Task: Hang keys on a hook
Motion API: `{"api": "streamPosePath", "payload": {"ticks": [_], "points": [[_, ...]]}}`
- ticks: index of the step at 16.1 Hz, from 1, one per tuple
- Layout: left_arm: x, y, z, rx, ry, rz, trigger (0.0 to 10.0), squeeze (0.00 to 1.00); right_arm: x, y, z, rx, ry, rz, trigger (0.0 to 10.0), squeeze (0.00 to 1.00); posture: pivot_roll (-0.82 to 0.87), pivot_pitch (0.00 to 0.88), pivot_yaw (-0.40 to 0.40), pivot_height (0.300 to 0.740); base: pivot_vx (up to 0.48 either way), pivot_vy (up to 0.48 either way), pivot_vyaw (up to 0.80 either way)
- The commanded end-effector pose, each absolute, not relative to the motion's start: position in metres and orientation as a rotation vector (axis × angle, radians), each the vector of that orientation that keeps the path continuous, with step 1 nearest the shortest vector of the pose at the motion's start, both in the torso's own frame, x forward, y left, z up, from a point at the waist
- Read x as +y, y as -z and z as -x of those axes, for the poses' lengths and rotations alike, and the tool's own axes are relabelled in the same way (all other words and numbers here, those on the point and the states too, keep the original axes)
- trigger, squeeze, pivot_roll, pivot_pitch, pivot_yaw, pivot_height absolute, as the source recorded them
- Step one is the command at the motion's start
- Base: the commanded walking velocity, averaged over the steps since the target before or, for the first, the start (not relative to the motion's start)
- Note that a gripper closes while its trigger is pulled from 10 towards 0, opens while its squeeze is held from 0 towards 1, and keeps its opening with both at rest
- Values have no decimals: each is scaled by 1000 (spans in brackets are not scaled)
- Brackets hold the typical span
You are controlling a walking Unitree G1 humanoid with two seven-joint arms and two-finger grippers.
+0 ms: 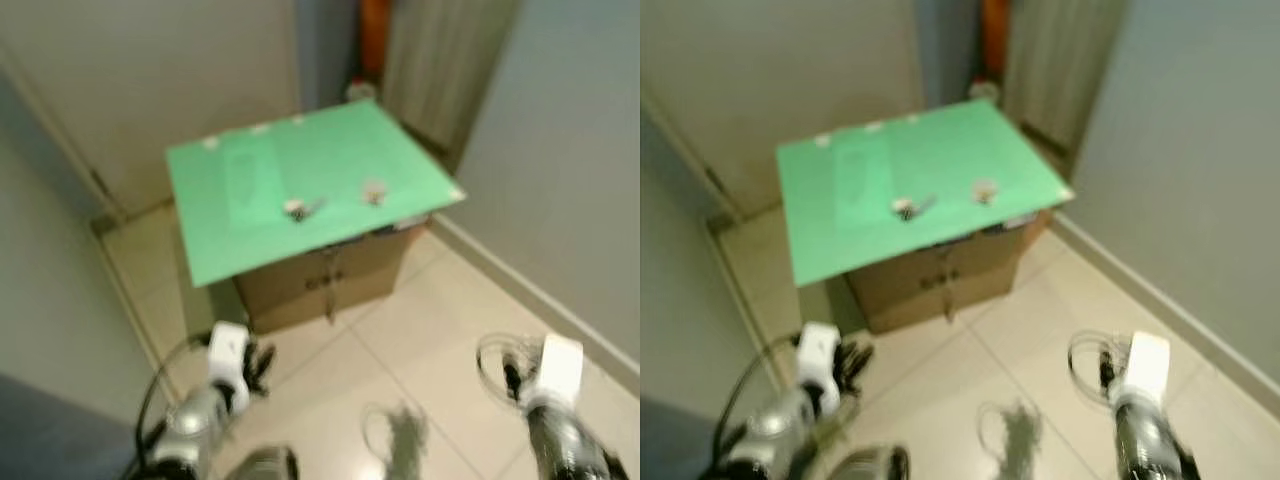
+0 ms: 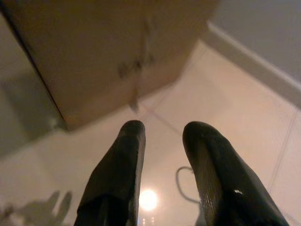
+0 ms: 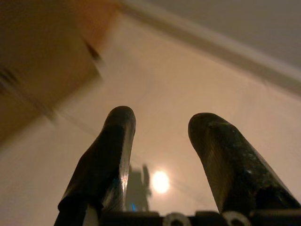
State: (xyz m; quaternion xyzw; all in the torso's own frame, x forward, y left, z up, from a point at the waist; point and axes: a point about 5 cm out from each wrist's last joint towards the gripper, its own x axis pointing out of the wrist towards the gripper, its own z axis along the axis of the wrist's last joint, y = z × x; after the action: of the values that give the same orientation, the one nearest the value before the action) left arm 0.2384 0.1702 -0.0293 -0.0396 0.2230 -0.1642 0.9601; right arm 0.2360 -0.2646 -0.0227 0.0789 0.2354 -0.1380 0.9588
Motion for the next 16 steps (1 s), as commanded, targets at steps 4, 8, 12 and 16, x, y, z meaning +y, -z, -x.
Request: {"api": "streamPosePath", "payload": {"ticks": [4,8,12,16], "points": [[158,-27,-270,142,386,123,10000,0,-236,-45,-285,70,-73,-248,10000,0,62,118,5,740,433,0,600],[142,-76,-283,-38,437,143,10000,0,-198,-102,-294,-100,-489,-201,10000,0,60,122,1,740,434,0,800],[126,-92,-280,-72,488,135,10000,0,-185,-94,-304,12,-471,34,10000,0,67,124,-3,740,434,0,600],[112,-89,-268,-27,546,115,10000,0,-158,-73,-292,141,-608,187,10000,0,74,136,-4,740,434,0,0]]}}
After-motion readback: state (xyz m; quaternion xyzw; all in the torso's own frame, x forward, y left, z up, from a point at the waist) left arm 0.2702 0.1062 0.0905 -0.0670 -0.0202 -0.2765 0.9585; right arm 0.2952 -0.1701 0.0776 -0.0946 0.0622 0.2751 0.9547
